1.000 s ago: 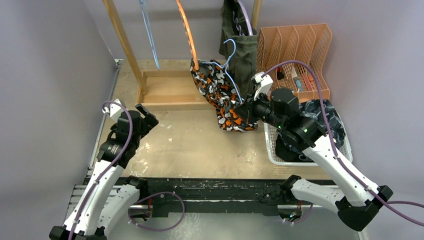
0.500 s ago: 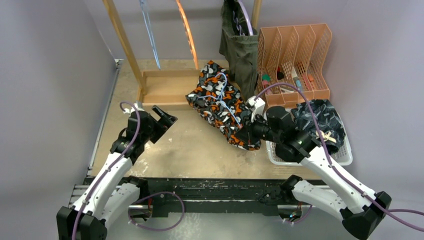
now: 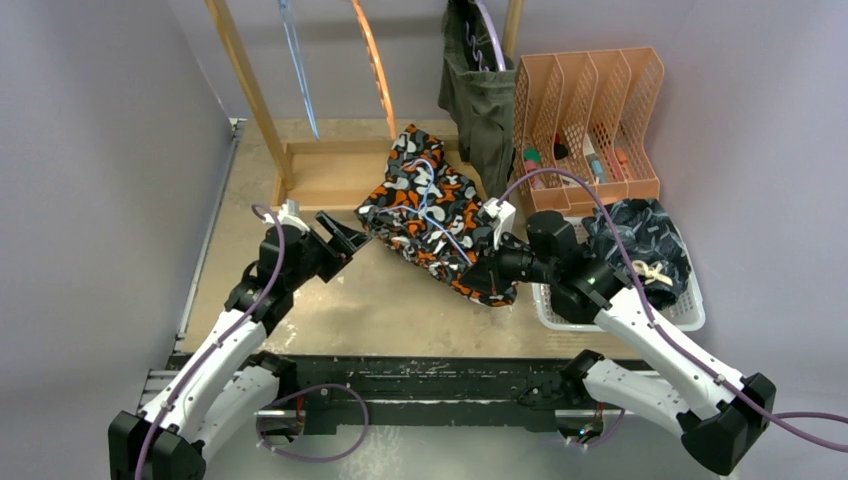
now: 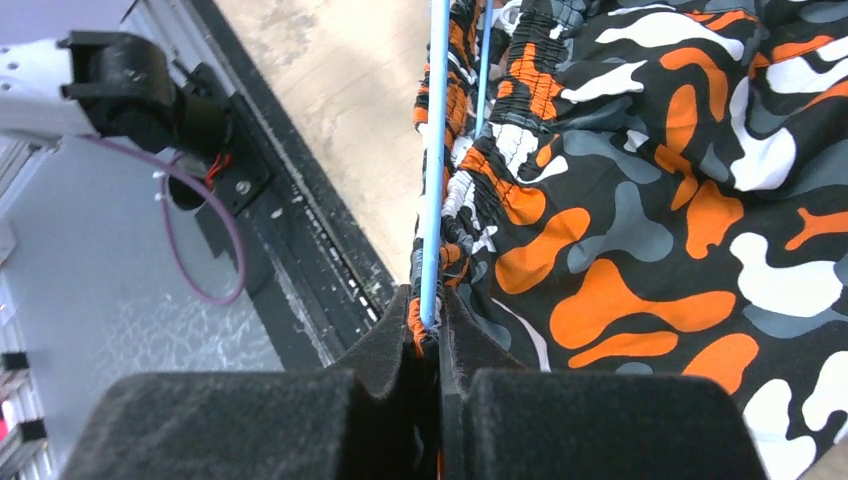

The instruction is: Remove the shorts from the hanger

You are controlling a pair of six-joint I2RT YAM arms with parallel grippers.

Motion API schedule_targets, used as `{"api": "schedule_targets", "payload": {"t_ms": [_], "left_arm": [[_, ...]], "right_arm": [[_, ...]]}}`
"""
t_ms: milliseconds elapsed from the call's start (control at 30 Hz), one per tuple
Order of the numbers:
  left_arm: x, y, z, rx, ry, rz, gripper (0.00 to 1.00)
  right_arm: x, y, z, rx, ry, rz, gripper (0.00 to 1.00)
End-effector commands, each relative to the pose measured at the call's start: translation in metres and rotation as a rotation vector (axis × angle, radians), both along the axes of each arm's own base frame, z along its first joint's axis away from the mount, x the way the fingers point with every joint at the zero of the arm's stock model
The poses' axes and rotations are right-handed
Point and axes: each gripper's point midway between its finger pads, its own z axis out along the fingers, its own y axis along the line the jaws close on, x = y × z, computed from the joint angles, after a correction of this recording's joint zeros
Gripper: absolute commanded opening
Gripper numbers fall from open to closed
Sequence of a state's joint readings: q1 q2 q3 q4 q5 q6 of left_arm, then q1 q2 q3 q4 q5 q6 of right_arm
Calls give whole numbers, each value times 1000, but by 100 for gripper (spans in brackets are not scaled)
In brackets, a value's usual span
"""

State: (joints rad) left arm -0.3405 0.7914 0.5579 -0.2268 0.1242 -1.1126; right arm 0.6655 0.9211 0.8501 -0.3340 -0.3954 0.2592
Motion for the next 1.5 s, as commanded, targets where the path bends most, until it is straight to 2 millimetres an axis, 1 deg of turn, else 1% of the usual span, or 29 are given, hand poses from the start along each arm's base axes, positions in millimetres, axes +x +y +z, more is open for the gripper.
{"api": "schedule_targets", "payload": {"t_ms": [0,67,100,133,167,200,267,300,400,467,533,567,600,633,667,733,800,833,900,967,1000,1033,1100,1167,1233,1300,1333,1400,1467], "left_arm": [[13,-10,35,-69,-115,-6,78],[14,-9,39,-41,-128,-9,72],[14,-8,40,-9,-138,-23,67],[14,-5,42,48,-148,-38,56],[13,3,35,152,-143,-56,50],[11,11,30,234,-112,-59,47],[2,23,21,346,-43,-84,46],[-1,25,25,363,-41,-95,45],[-5,18,56,313,-105,-118,42],[-8,10,81,275,-151,-150,39],[-8,12,95,314,-172,-172,38],[-7,17,97,356,-156,-167,35],[-7,22,100,399,-141,-169,29],[-7,24,106,433,-136,-184,21],[-8,28,115,461,-130,-187,16],[-10,38,148,488,-190,-144,15],[-15,45,172,495,-255,-112,15],[-17,45,181,488,-275,-109,15],[-22,41,188,475,-278,-138,14],[-21,36,185,467,-263,-166,9],[-19,38,180,475,-249,-158,4],[-16,41,172,489,-228,-141,0],[-10,48,158,518,-185,-104,0],[-5,51,146,536,-161,-83,0],[1,52,124,552,-126,-71,0],[5,53,102,565,-70,-63,0],[6,53,92,573,-39,-70,0],[9,57,78,603,3,-62,0],[12,68,74,646,23,-10,0]], "right_arm": [[-26,18,28,120,-55,208,0],[-35,19,33,138,-63,257,0],[-39,19,37,146,-68,276,0],[-42,19,41,154,-76,294,0],[-44,18,44,153,-81,304,0],[-42,17,49,148,-97,291,0],[-35,14,54,138,-117,244,0],[-33,13,56,134,-119,233,0],[-32,14,61,136,-114,228,0],[-37,15,63,147,-100,250,0],[-46,19,89,208,-142,303,0],[-51,20,102,247,-167,328,0],[-58,20,115,289,-196,362,0],[-65,20,126,321,-217,388,0],[-69,19,137,336,-237,405,0],[-77,14,150,333,-260,428,0],[-80,9,159,323,-286,426,0],[-78,8,159,314,-293,412,0],[-74,7,153,291,-296,392,0],[-65,8,142,267,-289,364,0],[-56,10,133,251,-275,332,0],[-46,12,122,225,-256,289,0],[-23,13,95,159,-209,201,0],[1,9,67,73,-152,80,0],[21,3,36,-31,-98,-16,0],[17,2,19,-86,-61,20,0],[13,1,15,-94,-52,36,0],[6,2,18,-78,-56,70,0],[-1,2,25,-46,-83,97,0]]}}
